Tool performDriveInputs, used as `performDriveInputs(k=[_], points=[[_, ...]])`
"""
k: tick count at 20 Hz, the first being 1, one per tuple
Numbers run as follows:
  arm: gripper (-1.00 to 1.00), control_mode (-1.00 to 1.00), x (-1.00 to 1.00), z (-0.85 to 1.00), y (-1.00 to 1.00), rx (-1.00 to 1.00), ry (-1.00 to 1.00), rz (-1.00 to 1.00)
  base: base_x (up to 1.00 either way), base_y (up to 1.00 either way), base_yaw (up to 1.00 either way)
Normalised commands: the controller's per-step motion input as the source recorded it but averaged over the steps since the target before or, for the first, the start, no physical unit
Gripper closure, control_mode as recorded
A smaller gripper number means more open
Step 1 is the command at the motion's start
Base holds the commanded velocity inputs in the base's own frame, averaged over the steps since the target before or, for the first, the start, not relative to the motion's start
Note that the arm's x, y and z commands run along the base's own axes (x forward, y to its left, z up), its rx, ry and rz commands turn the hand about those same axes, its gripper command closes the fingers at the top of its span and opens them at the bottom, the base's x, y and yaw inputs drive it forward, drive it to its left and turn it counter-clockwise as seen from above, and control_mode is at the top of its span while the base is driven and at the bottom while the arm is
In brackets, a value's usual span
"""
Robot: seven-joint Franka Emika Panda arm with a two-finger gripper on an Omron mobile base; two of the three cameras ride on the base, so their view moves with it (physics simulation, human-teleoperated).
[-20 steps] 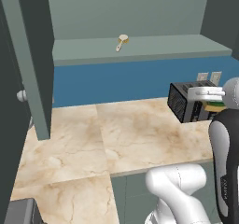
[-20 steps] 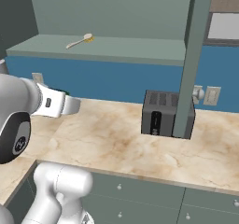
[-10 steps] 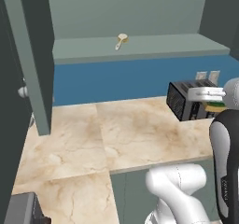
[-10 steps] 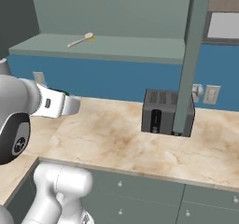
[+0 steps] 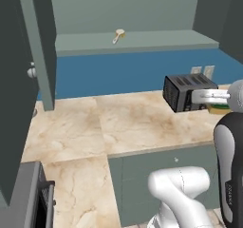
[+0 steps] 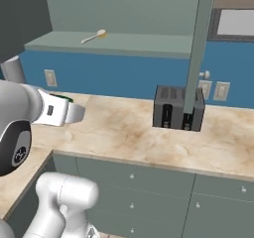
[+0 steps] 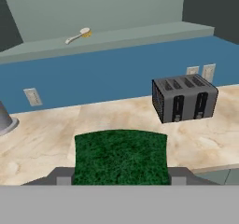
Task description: Locate and retrieve the dish brush and sponge from the cabinet. Place them next to the sink.
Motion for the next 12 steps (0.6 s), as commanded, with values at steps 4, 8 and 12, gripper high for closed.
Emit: performDriveInputs(k=[4,8,12], points=[[1.00,1.00,0.00,0.00,0.00,0.00,0.00,0.00,-0.27,-0.11,0.00],[1.00,1.00,0.00,0.00,0.00,0.00,0.00,0.00,-0.27,-0.41,0.00],[1.00,1.00,0.00,0.00,0.00,0.00,0.00,0.00,-0.15,-0.43,0.01]])
